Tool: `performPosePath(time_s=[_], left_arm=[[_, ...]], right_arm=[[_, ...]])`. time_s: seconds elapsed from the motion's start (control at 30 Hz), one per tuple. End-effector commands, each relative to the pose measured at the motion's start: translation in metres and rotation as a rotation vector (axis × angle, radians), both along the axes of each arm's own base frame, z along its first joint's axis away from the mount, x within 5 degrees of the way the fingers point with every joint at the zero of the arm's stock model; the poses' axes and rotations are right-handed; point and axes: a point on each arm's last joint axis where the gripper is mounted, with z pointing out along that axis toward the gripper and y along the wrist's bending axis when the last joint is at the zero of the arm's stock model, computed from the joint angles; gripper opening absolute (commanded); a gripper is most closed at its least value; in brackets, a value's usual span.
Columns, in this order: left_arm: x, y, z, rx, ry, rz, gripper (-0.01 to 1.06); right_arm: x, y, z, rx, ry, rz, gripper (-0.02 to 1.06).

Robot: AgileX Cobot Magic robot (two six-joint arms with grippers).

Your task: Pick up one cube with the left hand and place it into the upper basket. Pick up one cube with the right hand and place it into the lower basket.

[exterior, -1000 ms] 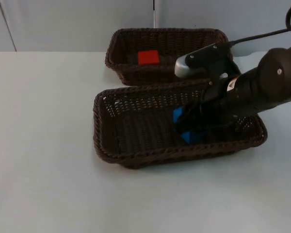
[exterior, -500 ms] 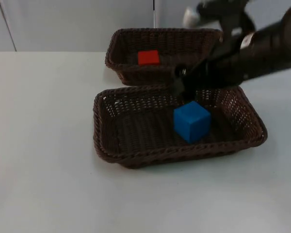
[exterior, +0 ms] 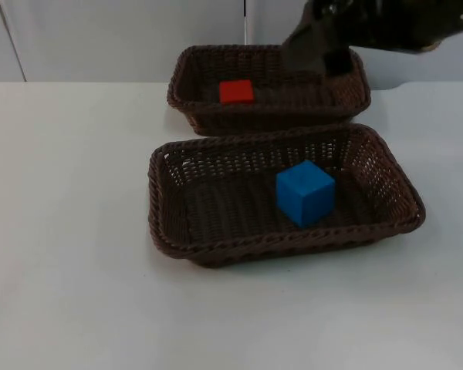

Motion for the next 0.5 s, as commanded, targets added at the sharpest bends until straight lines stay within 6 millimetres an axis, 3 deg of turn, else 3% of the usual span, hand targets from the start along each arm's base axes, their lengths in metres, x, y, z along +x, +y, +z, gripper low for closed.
performPosePath(time_s=[0.0,0.47], left_arm=[[0.0,0.0,0.001,-0.011,-0.017,0.004,1.05],[-0.001,0.0,-0.001,-0.003,0.006,-0.001,1.05]], right_arm=[[-0.005,-0.004,0.004,-0.018,0.008,0.014,1.05],[-0.041,-0.024,0.04,-0.041,-0.012,0.076,1.05]])
